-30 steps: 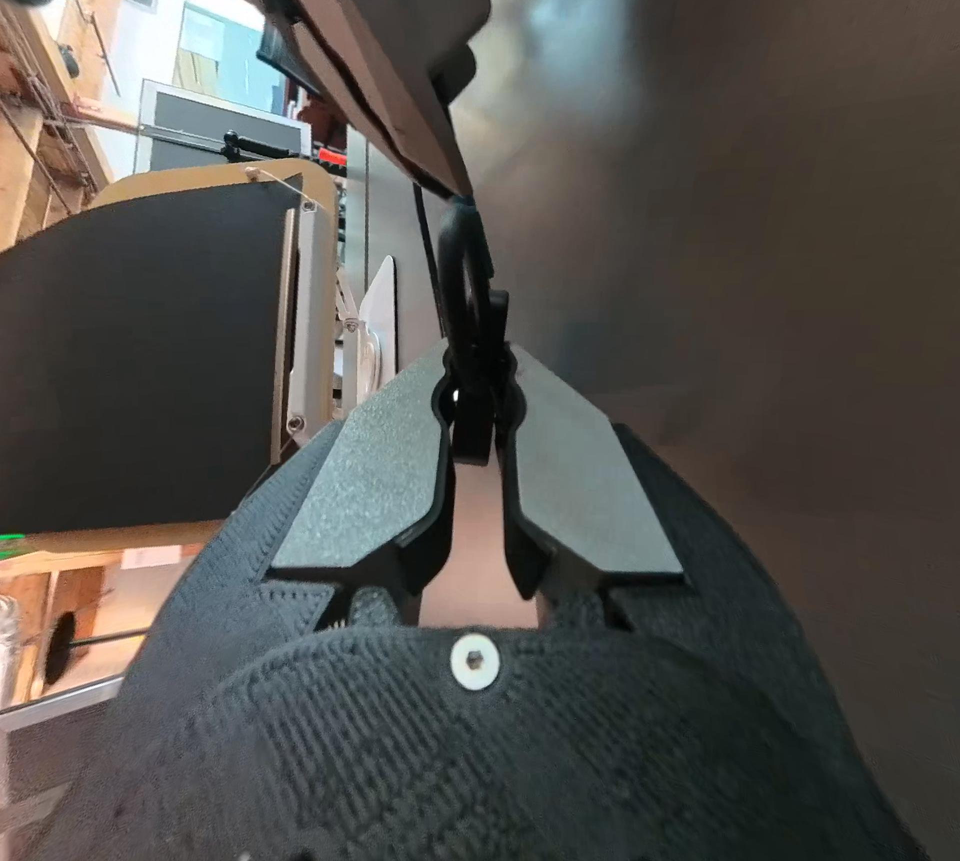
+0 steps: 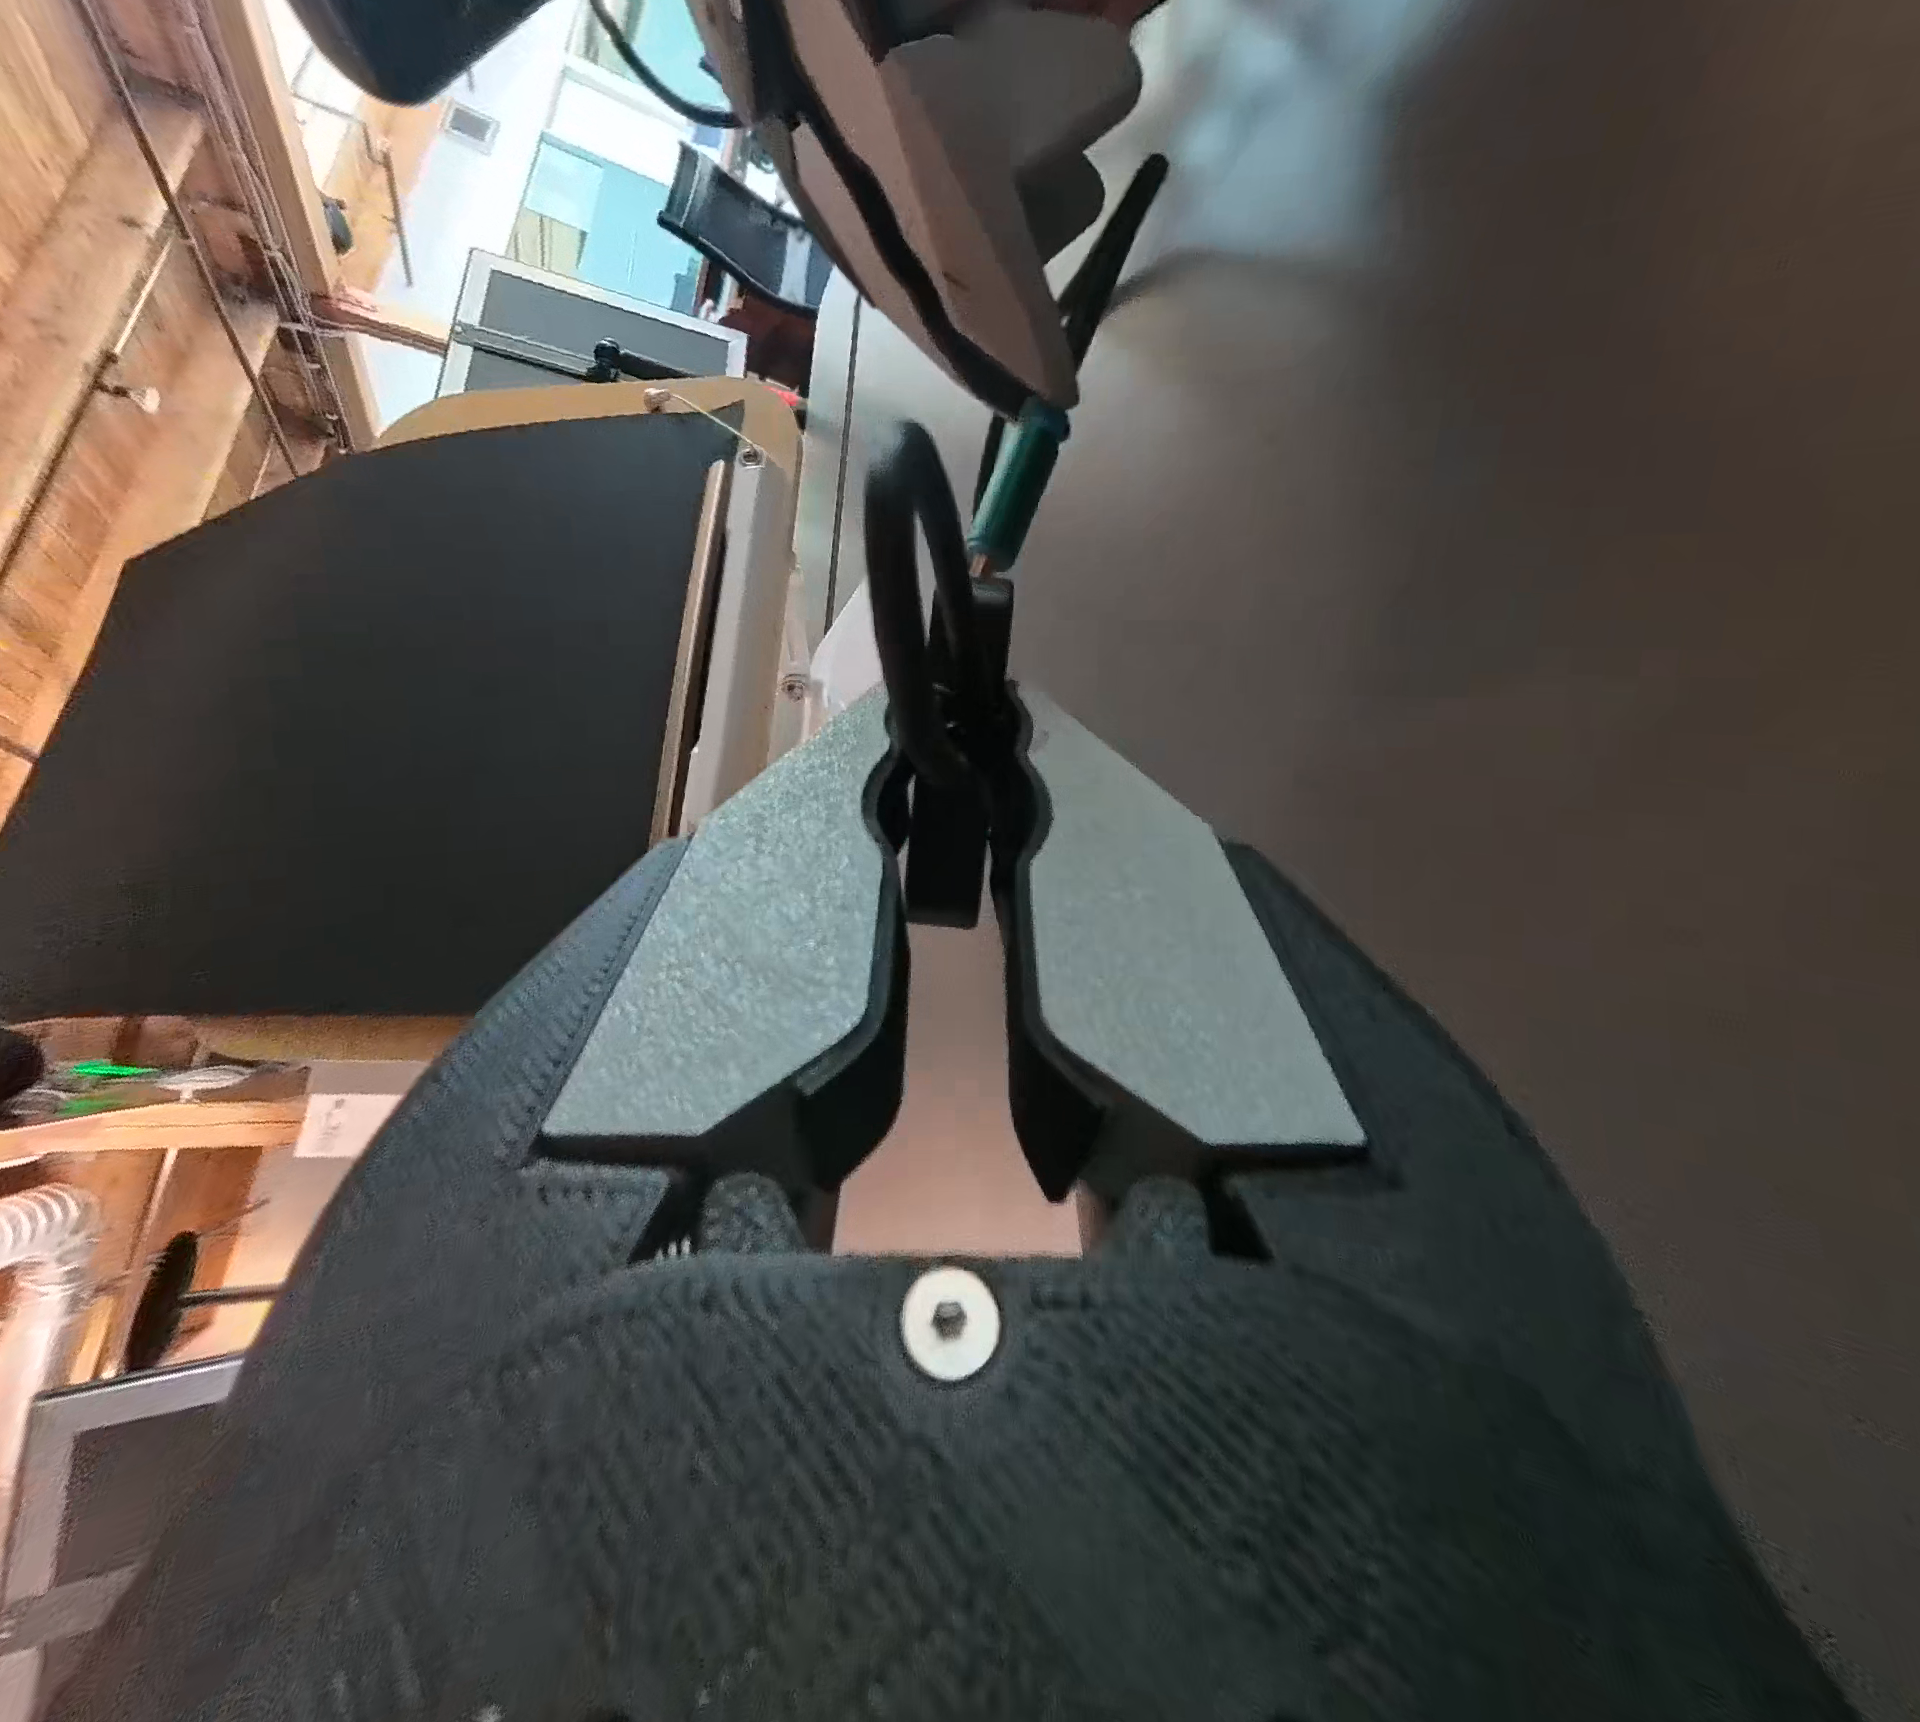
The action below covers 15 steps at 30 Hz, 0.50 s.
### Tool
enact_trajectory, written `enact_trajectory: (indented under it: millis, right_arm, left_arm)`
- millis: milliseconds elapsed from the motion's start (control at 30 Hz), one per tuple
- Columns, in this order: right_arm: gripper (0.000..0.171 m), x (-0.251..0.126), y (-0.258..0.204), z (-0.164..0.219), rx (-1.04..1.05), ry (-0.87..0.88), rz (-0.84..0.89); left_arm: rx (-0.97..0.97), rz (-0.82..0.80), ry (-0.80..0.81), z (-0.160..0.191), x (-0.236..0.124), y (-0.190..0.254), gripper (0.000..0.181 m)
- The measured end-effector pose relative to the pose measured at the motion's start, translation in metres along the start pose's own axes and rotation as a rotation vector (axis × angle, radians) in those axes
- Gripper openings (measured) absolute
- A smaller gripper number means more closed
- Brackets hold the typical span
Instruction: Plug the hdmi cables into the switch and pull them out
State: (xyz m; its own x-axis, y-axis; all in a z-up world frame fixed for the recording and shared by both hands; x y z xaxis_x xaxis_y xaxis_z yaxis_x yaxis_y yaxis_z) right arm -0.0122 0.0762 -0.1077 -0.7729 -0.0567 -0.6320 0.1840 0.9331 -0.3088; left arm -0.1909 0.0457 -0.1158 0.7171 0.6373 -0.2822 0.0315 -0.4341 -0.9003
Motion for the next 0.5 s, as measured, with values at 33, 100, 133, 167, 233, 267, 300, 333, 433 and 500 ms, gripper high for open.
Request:
enact_trajectory:
  millis: [33,100,133,167,233,267,300,333,433,500]
  right_arm:
    - [0.006,0.0006,-0.0001,0.0,-0.004,-0.004,0.008]
    - [0.006,0.0015,-0.0006,0.0001,-0.007,-0.017,0.016]
    - [0.005,0.0014,-0.0008,0.0,-0.01,-0.021,0.02]
    - [0.005,0.0014,-0.0012,-0.0001,-0.016,-0.025,0.022]
    - [0.005,0.0021,-0.001,0.0008,-0.019,-0.034,0.007]
    - [0.005,0.0028,-0.0003,0.0013,-0.013,-0.032,-0.009]
    - [0.006,0.0033,-0.0003,0.0016,-0.012,-0.029,-0.027]
    - [0.005,0.0033,-0.0008,0.0014,-0.015,-0.023,-0.04]
    - [0.005,0.0014,-0.0043,-0.0005,-0.022,0.011,-0.092]
    - [0.006,0.0022,-0.0043,0.0004,-0.022,0.002,-0.105]
  left_arm:
    - [0.018,0.001,-0.008,0.0,0.0,0.0006,0.013]
    - [0.039,-0.002,-0.024,-0.0018,-0.0005,0.0015,0.013]
    - [0.043,-0.002,-0.03,-0.0028,-0.0009,0.0021,0.013]
    - [0.048,-0.002,-0.033,-0.0035,-0.0012,0.0027,0.013]
    - [0.026,0.02,-0.023,-0.0043,-0.0019,0.0038,0.013]
    - [0.011,0.039,-0.018,-0.0039,-0.0024,0.0044,0.013]
    - [-0.002,0.054,-0.008,-0.0035,-0.0032,0.0051,0.013]
    - [-0.022,0.069,0.006,-0.0034,-0.0047,0.0053,0.013]
    - [-0.051,0.1,0.035,-0.0036,-0.0087,0.0055,0.013]
    - [-0.063,0.111,0.042,-0.0041,-0.0091,0.0064,0.013]
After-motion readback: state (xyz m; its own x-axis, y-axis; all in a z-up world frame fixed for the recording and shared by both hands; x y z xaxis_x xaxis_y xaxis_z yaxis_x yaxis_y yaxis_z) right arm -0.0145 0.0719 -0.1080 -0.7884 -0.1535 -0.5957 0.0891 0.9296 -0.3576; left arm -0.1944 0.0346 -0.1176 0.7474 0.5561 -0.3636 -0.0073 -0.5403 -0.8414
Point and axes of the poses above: each gripper's, where its closed fingertips meet, x out along the fingers, z out of its underside, y = z × x across the jaws, the point moved 8 cm from there along -x, back along the fingers, and after that the axes turned 7 degrees about -y, right-handed, at the moved point
